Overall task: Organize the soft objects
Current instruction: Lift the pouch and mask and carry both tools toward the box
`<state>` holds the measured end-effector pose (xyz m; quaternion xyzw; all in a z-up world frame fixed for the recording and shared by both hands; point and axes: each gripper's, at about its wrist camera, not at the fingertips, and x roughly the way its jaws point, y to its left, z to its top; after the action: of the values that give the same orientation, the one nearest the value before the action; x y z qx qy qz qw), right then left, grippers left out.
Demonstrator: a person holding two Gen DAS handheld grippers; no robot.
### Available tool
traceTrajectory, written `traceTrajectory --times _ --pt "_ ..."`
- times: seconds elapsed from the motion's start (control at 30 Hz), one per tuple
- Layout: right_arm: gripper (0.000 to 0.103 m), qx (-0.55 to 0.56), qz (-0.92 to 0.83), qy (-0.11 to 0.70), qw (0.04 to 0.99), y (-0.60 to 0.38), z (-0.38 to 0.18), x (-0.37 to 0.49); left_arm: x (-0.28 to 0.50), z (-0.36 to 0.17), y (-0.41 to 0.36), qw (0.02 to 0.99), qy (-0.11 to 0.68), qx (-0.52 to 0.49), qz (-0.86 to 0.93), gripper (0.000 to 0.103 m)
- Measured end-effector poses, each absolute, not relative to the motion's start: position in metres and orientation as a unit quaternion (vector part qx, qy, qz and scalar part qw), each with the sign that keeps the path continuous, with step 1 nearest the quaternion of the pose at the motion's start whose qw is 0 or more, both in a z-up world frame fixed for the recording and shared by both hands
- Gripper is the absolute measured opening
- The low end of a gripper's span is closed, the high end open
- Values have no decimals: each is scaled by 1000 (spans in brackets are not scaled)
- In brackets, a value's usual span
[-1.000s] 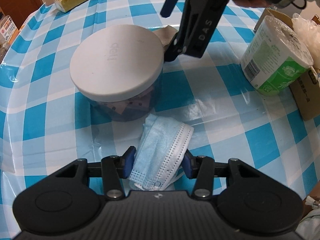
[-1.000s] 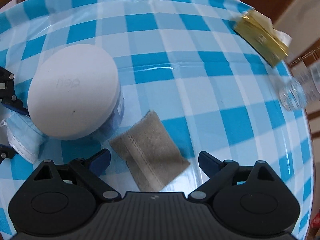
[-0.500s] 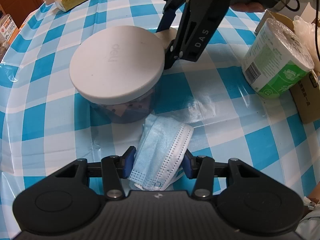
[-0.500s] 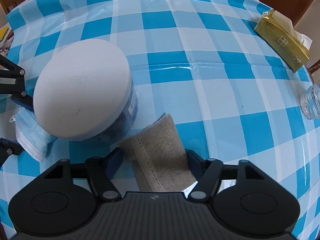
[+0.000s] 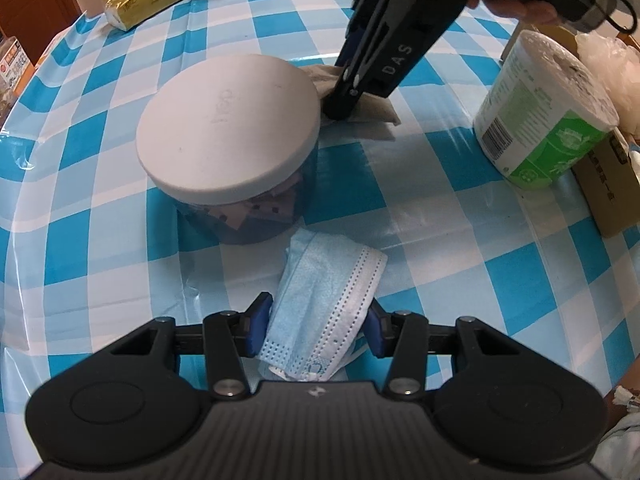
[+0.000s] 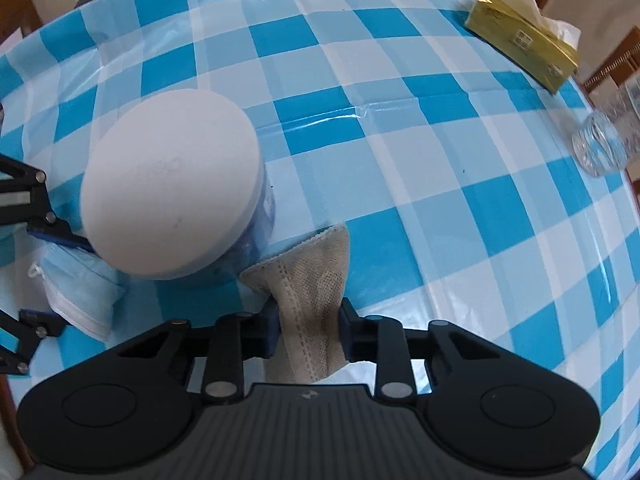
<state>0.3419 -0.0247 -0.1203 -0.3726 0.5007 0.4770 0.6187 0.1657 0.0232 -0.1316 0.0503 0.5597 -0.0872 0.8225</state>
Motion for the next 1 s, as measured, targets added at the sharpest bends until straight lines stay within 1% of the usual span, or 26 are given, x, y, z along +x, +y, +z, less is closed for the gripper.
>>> traceTrajectory --times 0.07,0.17,0.43,0.5,0.6,0.63,0.7,0.77,0.9,0.93,0.97,1.0 --pt "29 -366 473 503 625 -27 -117 339 164 -131 24 823 559 50 -90 46" --pt "28 -357 466 505 633 -31 -111 332 162 -129 24 822 560 52 -92 46" --pt "29 -337 459 523 634 -38 -102 310 156 -124 25 823 556 61 -95 46" --pt "34 -340 451 527 635 -37 -107 305 155 -124 25 824 555 62 -96 46" --pt "51 -347 443 524 640 -35 -113 300 155 -123 25 824 555 62 -97 46" --pt "59 -344 440 525 642 -35 -114 300 155 -123 25 824 554 63 -97 46" --pt "61 -338 443 532 638 -33 -116 301 154 -123 26 825 553 62 -98 46" --pt "68 -345 442 532 635 -31 -119 300 154 -123 26 825 553 61 -100 46" --pt "68 -350 436 535 633 -29 -125 299 153 -124 28 824 554 61 -101 46" --pt "65 -350 435 537 632 -29 -126 299 152 -124 28 824 554 62 -102 46" --pt "55 -351 432 539 633 -29 -128 299 152 -124 28 824 553 63 -102 46" --pt "47 -356 427 538 633 -29 -129 298 151 -124 29 824 554 62 -102 46"
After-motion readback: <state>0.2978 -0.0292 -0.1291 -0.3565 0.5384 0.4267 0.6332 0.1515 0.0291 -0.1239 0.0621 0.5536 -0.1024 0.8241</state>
